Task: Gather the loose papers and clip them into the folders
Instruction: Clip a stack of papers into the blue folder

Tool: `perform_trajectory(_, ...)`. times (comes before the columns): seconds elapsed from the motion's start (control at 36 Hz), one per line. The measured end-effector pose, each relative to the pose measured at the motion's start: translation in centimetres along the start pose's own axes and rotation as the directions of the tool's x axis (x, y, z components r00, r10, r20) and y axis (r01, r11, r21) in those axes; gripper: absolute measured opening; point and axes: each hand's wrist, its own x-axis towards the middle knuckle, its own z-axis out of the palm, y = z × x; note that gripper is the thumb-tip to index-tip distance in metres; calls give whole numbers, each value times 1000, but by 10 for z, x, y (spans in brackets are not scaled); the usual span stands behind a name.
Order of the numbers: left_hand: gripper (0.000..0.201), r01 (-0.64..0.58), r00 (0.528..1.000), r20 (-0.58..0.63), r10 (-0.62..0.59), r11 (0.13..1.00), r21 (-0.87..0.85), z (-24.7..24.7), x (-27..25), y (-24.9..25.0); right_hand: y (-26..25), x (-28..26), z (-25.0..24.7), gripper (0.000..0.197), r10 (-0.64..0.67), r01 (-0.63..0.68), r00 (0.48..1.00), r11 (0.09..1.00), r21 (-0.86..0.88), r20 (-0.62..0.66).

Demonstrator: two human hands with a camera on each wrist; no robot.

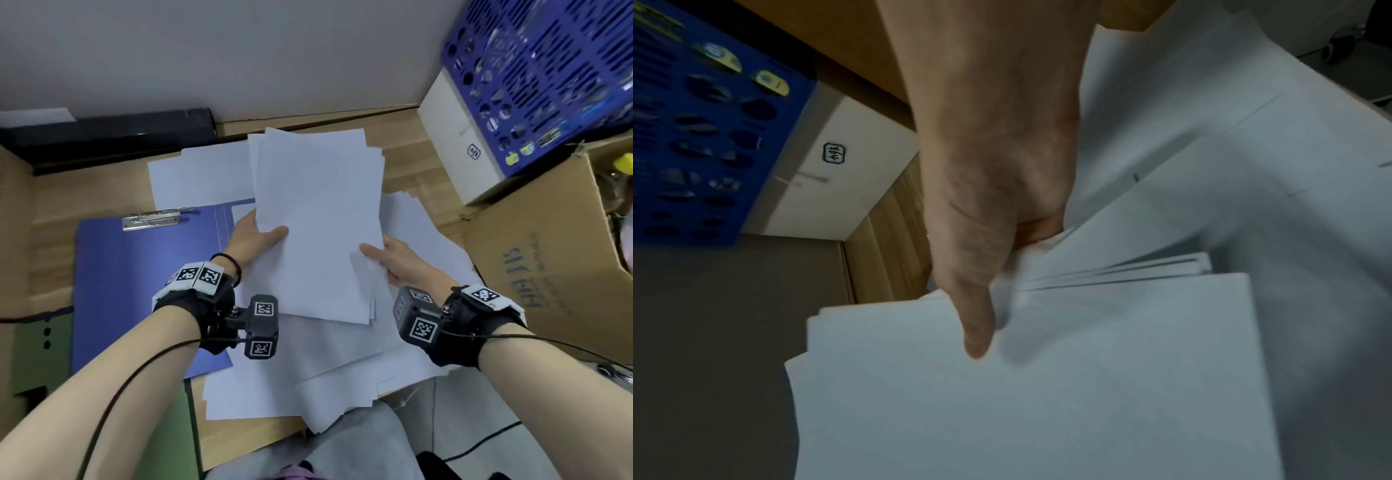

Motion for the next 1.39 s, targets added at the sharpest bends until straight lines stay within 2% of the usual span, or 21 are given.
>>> perform_trajectory(0.11,36,3,985,-169,-15,997,-73,-12,5,-9,2,-7,3,23,71,-43,982,986,-162,172)
perform_trajectory(0.25,47,29,942,-332,-60,995,-99,-35,7,-20,3,-1,9,40,159,-117,962,975,-189,223)
perform_trajectory(0.36,46,-15,889,-458,-14,998,-59,-48,3,-21,2,9,13,32,182,-124,973,931,-344,143)
perform_trajectory(0.42,46,-35,856,-517,18,999,-23,-53,0,-20,3,15,12,24,110,-88,993,915,-394,33)
perform_trajectory(0.47,47,-27,833,-554,11,999,-21,-59,-2,-21,3,19,9,25,43,-81,993,931,-356,-112)
perform_trajectory(0.56,50,-2,819,-573,-36,998,-65,-70,-3,-25,0,18,2,24,-5,-77,959,958,-277,-285)
perform_trajectory(0.69,50,40,801,-585,-125,987,-155,-80,-5,-33,-10,14,-10,25,-57,-19,904,985,-172,-424)
perform_trajectory(0.81,54,83,794,-585,-168,982,-169,-82,-6,-39,-27,13,-18,37,-29,2,841,999,-50,-540)
perform_trajectory(0.92,52,208,761,-617,-200,976,-60,-82,-5,-39,-56,10,-23,45,-28,90,769,994,64,-638)
perform_trajectory(0.97,48,271,747,-632,-208,963,3,-83,-5,-36,-73,10,-19,42,-40,147,768,983,115,-640)
perform_trajectory(1.08,45,341,776,-593,-212,933,112,-88,-3,-33,-102,7,-4,37,-80,290,794,921,261,-603)
perform_trajectory(1.17,47,361,798,-562,-219,920,153,-89,-5,-30,-118,5,2,26,-158,428,754,854,295,-638)
perform_trajectory(1.25,47,340,814,-542,-207,927,157,-90,-8,-27,-129,2,5,18,-240,504,694,835,220,-679)
perform_trajectory(1.33,48,340,837,-503,-215,925,170,-92,-11,-26,-138,-5,4,26,-280,538,676,820,197,-682)
perform_trajectory(1.39,48,345,851,-470,-233,923,167,-95,-9,-30,-143,-9,2,30,-262,547,667,808,219,-698)
